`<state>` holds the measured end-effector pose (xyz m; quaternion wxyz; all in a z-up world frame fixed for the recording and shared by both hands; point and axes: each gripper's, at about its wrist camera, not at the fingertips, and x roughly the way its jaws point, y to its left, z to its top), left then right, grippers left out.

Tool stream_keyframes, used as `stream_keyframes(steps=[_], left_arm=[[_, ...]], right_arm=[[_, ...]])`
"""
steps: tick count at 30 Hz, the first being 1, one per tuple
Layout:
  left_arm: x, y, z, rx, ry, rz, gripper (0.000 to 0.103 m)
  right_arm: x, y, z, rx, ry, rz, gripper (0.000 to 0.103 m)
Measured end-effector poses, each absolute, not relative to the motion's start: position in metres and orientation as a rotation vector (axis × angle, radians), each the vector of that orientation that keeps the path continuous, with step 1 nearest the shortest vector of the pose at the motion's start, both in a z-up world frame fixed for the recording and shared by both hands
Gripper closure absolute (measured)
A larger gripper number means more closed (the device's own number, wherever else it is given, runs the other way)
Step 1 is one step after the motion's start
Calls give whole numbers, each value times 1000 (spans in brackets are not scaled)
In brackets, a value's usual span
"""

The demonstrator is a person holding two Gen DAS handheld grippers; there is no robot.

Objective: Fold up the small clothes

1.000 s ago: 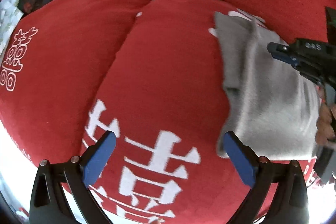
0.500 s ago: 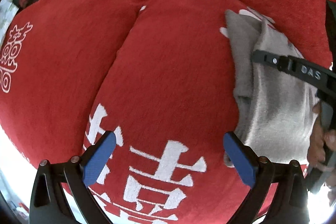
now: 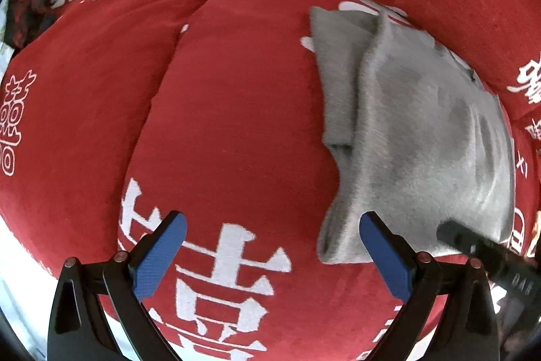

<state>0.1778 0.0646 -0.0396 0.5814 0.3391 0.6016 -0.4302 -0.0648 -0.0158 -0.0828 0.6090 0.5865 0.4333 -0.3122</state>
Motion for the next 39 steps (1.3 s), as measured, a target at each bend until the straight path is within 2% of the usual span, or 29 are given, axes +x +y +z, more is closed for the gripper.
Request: stream_keyframes(steps=[7,11,18,22,34,39], left_arm=[[159,63,-37,837,1393,-1032,1],[146,57,-38,868,1389,-1058,1],[136,53,-38,841,1393,-1096,1],[140,47,-37,809,1395,-1103,1],[187,28,-62,724,1526,-1051,1],[199,26,-74,617,1649,-1085,1]], right_arm=[[-107,19,-89,1477,972,-784,68],[-121,30,-92,1531,934,-810,57],[-138,37,-96,1607,849,-835,57],[-152,37,-98,1654,730,-840,41],[-157,45,-135,1872,296,-772,40],[-145,38,-142,1879,207,-756,40]])
